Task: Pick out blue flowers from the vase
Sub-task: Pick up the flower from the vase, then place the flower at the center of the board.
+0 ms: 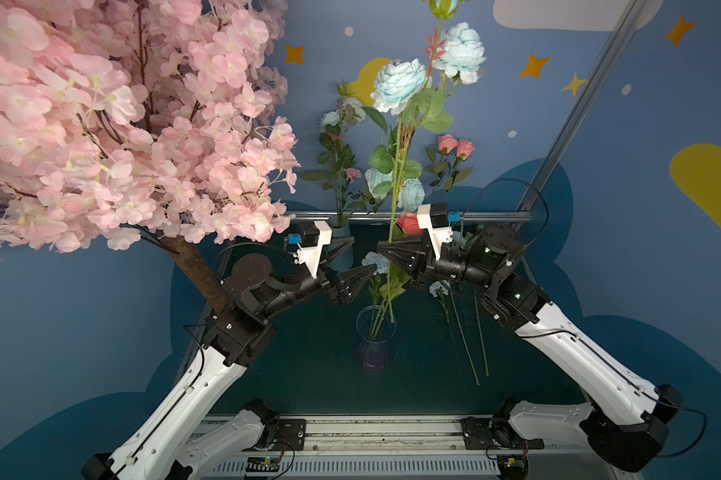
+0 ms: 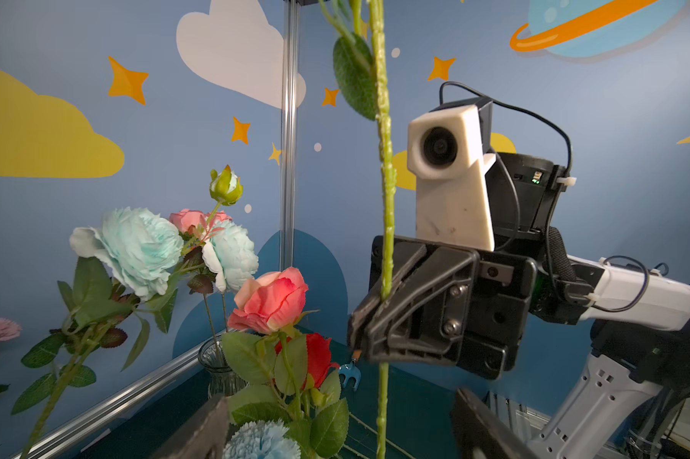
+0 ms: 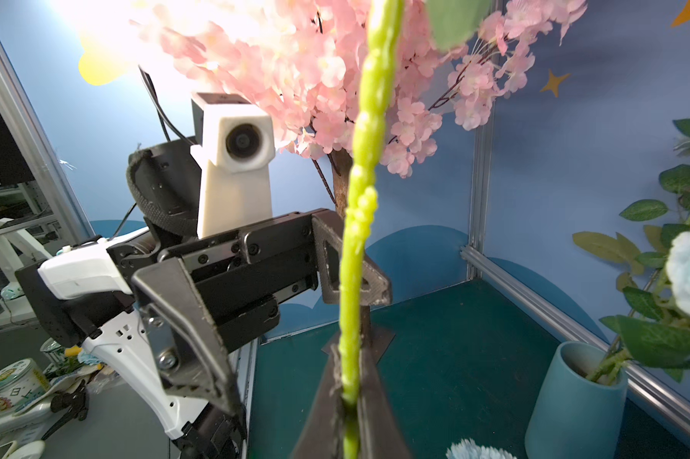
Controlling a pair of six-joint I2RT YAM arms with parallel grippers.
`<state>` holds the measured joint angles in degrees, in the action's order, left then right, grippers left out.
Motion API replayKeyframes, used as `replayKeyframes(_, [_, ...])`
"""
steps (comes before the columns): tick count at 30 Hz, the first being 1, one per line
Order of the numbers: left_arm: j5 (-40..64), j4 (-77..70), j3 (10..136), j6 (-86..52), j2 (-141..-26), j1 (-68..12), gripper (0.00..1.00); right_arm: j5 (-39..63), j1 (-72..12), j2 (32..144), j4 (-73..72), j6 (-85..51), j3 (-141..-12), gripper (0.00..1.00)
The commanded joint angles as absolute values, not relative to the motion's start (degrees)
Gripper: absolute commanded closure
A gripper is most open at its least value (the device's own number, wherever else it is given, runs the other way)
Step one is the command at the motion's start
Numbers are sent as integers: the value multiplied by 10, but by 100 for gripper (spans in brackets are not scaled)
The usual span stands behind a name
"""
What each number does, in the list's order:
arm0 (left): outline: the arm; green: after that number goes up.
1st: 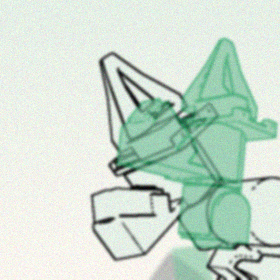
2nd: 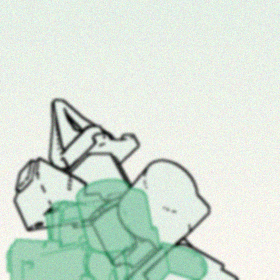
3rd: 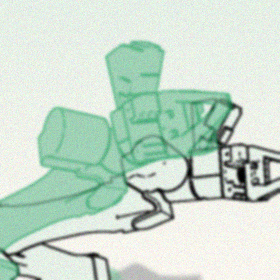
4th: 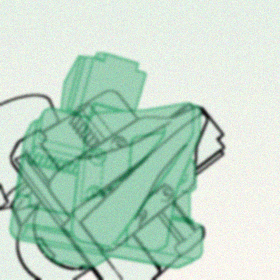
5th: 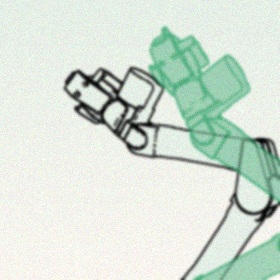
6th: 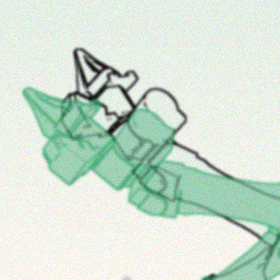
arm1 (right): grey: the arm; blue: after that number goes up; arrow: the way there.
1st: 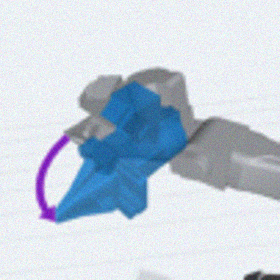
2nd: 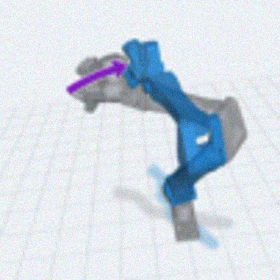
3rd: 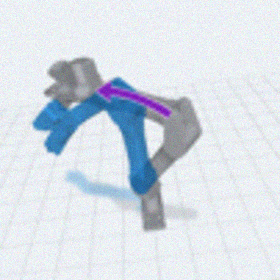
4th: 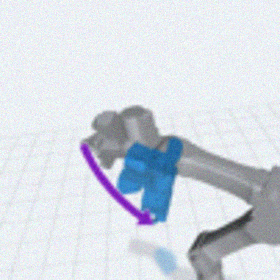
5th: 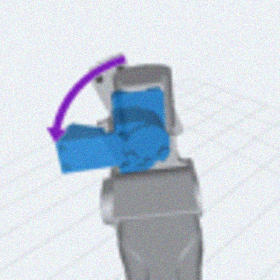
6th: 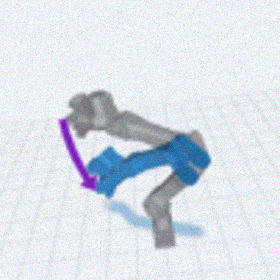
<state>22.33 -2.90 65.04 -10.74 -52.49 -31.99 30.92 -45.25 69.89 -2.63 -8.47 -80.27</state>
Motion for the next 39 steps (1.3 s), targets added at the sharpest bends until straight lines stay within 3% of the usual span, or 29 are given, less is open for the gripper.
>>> replayKeyframes(1, [175, -43, 618, -124, -498, -318, 13, 291, -455, 676, -37, -84, -823, 100])
replayKeyframes(8, [61, -36, 492, -127, -429, -318, 14, 270, -455, 661, -38, -103, -829, 100])
replayKeyframes(14, [24, -32, 456, -127, -463, -317, 14, 215, -453, 621, 26, -87, -830, 100])
replayKeyframes(21, [-5, -50, 442, -111, -475, -315, 14, 101, -427, 512, 78, -95, -714, 100])
replayKeyframes(33, [-22, -100, 412, -127, -487, -304, 14, -41, -312, 404, 261, -109, -635, 100])
replayKeyframes(39, [-24, -90, 412, -123, -490, -298, 14, -50, -228, 426, 355, -117, -604, 100])
